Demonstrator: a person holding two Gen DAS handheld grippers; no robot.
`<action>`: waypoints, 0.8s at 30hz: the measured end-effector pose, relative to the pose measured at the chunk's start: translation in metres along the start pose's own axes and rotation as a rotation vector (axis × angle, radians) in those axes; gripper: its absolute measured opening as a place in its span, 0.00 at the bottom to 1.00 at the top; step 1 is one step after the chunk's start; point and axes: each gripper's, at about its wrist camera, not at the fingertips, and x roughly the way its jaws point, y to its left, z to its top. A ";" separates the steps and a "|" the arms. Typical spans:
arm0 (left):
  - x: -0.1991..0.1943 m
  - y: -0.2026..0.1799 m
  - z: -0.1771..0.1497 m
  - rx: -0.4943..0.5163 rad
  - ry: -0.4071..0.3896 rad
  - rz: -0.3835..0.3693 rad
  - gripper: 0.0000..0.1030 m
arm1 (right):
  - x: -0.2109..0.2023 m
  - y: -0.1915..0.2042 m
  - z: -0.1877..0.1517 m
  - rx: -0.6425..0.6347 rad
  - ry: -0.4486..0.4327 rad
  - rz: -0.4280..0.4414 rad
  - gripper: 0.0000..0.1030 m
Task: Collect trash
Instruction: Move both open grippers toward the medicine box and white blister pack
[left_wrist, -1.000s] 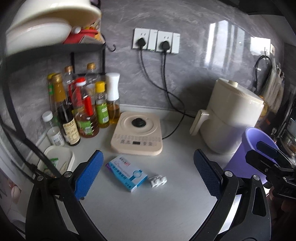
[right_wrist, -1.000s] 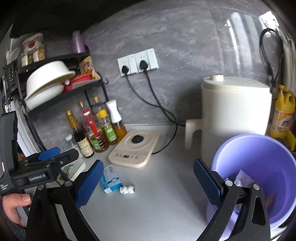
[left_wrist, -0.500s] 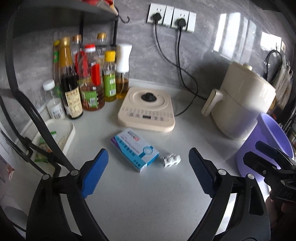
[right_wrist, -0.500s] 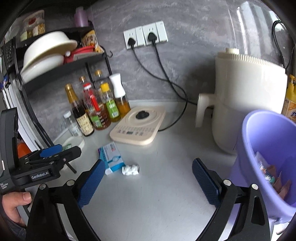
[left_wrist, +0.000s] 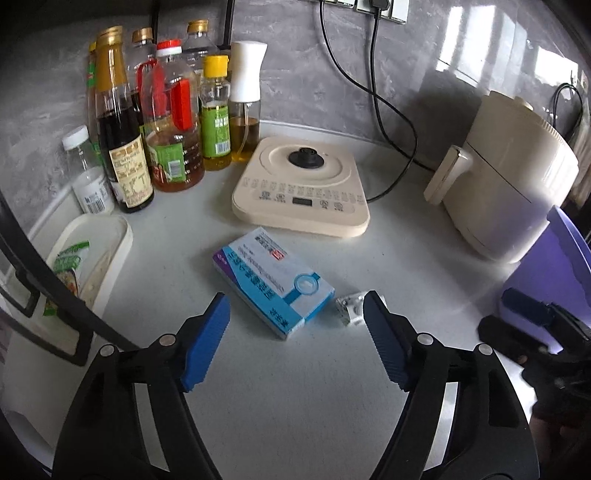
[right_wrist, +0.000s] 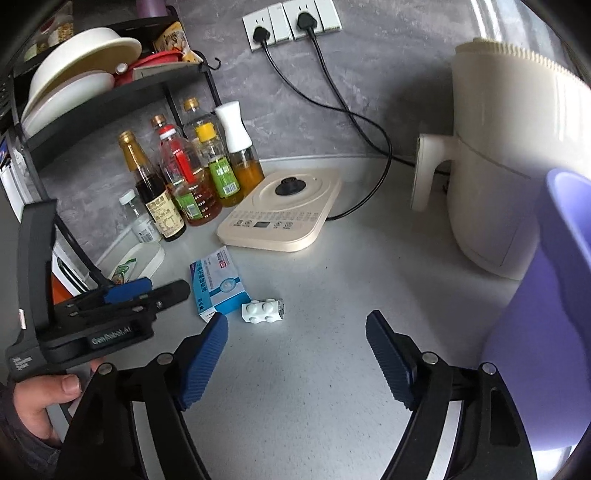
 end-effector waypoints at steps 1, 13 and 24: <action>0.001 0.002 0.001 -0.004 -0.003 0.003 0.68 | 0.006 0.000 0.001 -0.003 0.011 0.003 0.73; 0.009 0.036 -0.002 -0.098 0.025 0.040 0.51 | 0.057 0.028 0.013 -0.100 0.094 0.054 0.73; 0.013 0.054 -0.005 -0.139 0.029 0.083 0.51 | 0.096 0.046 0.013 -0.154 0.144 0.094 0.75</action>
